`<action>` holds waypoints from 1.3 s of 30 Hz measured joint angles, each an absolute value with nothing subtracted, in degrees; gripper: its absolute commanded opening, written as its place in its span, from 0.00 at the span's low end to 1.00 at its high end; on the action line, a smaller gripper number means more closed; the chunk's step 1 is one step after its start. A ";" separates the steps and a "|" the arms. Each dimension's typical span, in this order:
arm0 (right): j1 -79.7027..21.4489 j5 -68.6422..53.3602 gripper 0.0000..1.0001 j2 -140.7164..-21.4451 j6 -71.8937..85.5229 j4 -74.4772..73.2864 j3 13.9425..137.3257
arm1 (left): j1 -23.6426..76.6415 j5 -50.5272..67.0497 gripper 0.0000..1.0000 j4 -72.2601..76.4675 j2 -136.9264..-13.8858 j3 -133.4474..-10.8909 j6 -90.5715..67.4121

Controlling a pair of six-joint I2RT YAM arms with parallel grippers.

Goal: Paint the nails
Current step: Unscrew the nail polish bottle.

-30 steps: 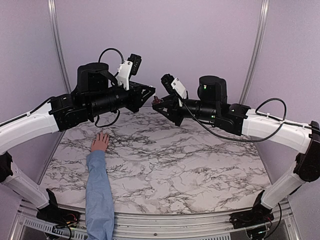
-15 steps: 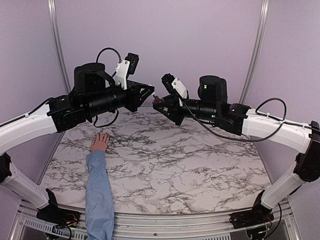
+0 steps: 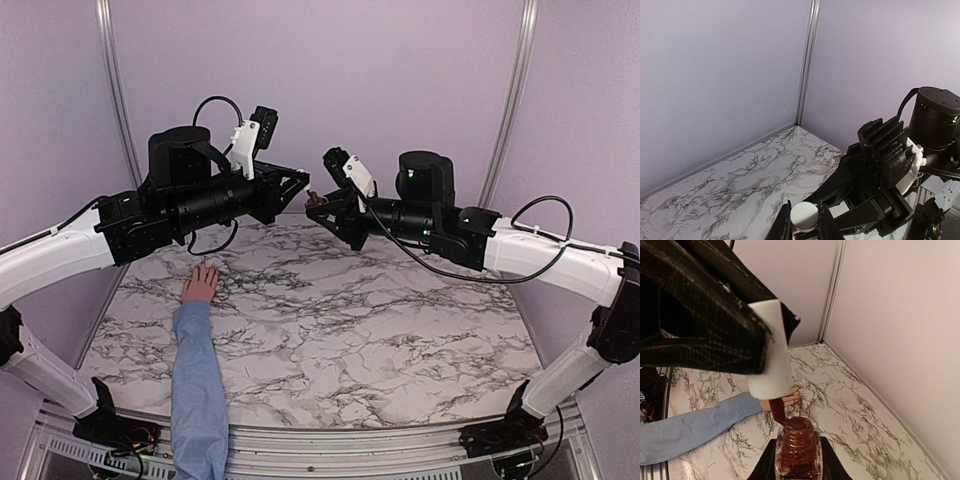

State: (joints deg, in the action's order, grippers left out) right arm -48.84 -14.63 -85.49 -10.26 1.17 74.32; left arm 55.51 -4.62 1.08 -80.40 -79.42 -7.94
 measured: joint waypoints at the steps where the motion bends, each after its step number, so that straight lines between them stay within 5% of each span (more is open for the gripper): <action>1: -48.84 -14.72 0.00 -85.49 -10.39 1.17 74.32 | 55.51 -4.82 0.00 1.10 -80.40 -79.42 -7.94; 39: -47.33 -13.56 0.00 -85.71 -10.00 -0.05 73.87 | 54.54 -5.54 0.00 1.48 -80.58 -79.66 -8.05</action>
